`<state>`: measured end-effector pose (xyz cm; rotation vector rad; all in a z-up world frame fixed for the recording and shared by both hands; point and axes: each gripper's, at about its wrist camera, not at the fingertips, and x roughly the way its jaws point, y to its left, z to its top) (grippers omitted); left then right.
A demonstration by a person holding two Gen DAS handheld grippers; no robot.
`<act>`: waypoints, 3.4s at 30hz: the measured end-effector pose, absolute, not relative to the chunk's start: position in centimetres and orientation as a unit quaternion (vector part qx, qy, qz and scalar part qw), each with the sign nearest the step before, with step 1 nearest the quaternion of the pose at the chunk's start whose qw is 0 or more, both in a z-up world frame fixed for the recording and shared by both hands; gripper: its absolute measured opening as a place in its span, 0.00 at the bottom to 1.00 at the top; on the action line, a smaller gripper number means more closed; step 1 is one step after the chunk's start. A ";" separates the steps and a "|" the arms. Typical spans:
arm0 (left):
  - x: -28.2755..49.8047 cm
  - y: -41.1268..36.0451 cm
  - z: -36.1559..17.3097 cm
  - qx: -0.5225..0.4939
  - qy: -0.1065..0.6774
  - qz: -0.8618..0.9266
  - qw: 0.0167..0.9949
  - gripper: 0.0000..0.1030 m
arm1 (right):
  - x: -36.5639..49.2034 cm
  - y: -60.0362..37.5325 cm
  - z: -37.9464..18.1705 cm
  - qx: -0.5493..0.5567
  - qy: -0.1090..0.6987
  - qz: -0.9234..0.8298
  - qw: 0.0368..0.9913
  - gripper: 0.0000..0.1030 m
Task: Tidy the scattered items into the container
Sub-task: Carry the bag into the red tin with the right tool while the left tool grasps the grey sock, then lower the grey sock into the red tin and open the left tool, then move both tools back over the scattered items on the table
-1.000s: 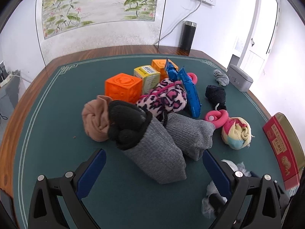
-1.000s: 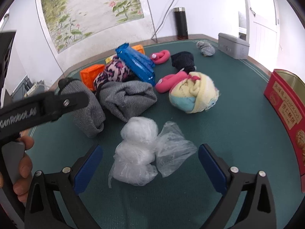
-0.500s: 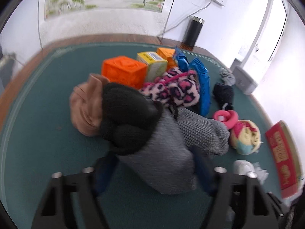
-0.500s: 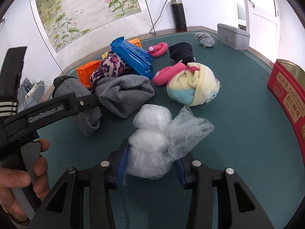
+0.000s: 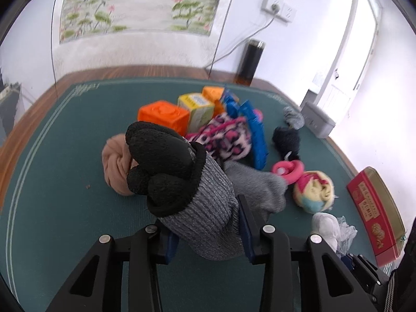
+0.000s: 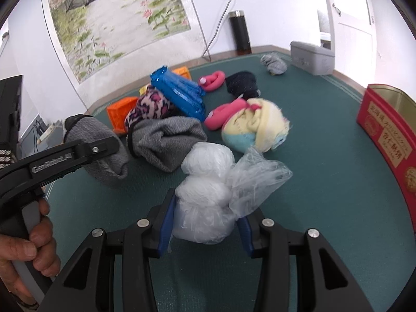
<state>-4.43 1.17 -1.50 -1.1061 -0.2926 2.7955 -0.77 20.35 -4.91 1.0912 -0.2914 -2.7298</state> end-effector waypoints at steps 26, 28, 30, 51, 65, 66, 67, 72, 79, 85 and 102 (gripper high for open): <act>-1.5 6.9 0.5 -0.357 -0.052 0.924 0.129 0.39 | 5.5 38.5 0.8 0.233 -0.169 -0.942 -0.172 0.46; -1.4 7.6 0.5 -0.358 -0.050 0.923 0.132 0.39 | 6.0 40.7 1.0 0.228 -0.175 -0.937 -0.197 0.46; -1.3 8.1 0.6 -0.359 -0.052 0.922 0.136 0.39 | 6.0 42.0 0.8 0.233 -0.176 -0.934 -0.207 0.46; -2.0 22.9 3.6 -0.337 -0.023 0.912 0.233 0.39 | 9.4 44.4 0.2 0.147 -0.144 -0.940 -0.272 0.65; -5.8 36.4 4.5 -0.344 0.015 0.887 0.307 0.39 | 11.9 45.8 0.7 0.103 -0.147 -0.934 -0.309 0.69; -6.1 36.9 4.3 -0.348 0.017 0.885 0.308 0.39 | 12.0 45.8 0.8 0.103 -0.145 -0.934 -0.309 0.69; -6.4 37.4 4.2 -0.352 0.018 0.884 0.308 0.43 | 12.0 45.8 0.8 0.103 -0.145 -0.935 -0.308 0.69; -7.4 38.9 3.3 -0.362 0.026 0.878 0.310 0.60 | 12.0 46.1 0.6 0.104 -0.146 -0.935 -0.306 0.71; -7.1 38.1 3.6 -0.357 0.027 0.884 0.301 0.61 | 11.7 46.0 0.5 0.108 -0.148 -0.936 -0.299 0.72; -7.3 35.9 3.9 -0.357 0.014 0.889 0.285 0.61 | 11.3 45.3 0.6 0.113 -0.145 -0.941 -0.284 0.72; -7.7 19.4 3.2 -0.369 -0.048 0.910 0.182 0.73 | 6.7 35.7 2.1 0.173 -0.105 -0.971 -0.127 0.77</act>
